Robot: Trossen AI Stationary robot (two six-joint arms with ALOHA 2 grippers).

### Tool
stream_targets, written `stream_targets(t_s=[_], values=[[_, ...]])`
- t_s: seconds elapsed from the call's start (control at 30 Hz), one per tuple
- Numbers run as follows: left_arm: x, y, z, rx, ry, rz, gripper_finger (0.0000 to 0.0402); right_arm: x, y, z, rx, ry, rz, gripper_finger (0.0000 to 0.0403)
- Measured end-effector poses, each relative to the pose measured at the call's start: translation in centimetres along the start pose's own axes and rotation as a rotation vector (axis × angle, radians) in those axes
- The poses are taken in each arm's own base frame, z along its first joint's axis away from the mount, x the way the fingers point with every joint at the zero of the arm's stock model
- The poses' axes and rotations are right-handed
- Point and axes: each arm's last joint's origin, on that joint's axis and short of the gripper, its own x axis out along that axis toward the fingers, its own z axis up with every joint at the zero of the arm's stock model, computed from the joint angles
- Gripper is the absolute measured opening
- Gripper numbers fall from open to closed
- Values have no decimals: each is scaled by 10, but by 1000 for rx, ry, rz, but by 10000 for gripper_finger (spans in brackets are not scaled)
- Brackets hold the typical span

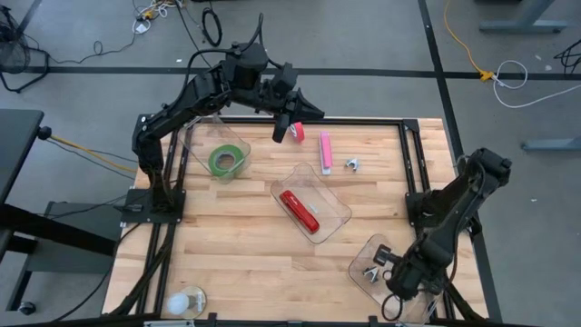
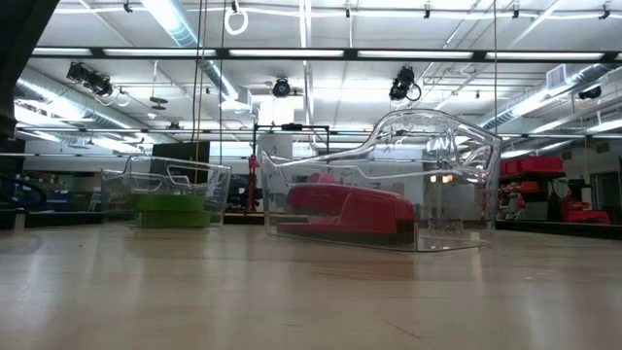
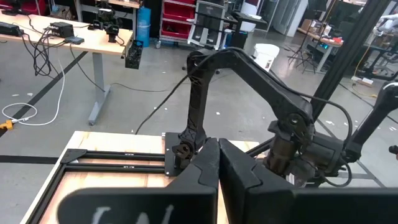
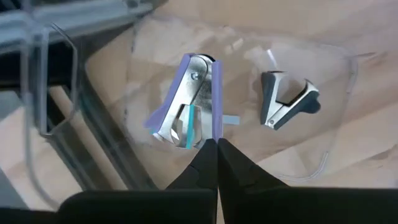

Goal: Pick and place Stapler, Stapler remover, tape
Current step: Put the purple staple remover into the bottom transparent bin, then put the sky blue staple remover into the bottom transparent bin

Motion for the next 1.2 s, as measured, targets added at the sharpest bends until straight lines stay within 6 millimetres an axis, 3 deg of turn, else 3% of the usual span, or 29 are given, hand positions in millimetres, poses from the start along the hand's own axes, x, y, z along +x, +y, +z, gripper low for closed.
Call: stream_targets(t_s=[0.27, 0.43, 0.67, 1.0, 1.2], values=[[0, 0, 0, 2, 0, 0, 7, 16, 7, 6, -45, 74, -96, 0], [0, 0, 0, 2, 0, 0, 3, 18, 8, 7, -63, 86, -183, 0], [0, 0, 0, 2, 0, -1, 7, 18, 9, 7, -4, 78, -159, 4], [0, 0, 0, 2, 0, -1, 7, 18, 10, 10, 36, 44, -119, 63], [0, 0, 0, 2, 0, 0, 3, 18, 10, 10, 182, 26, -123, 93]])
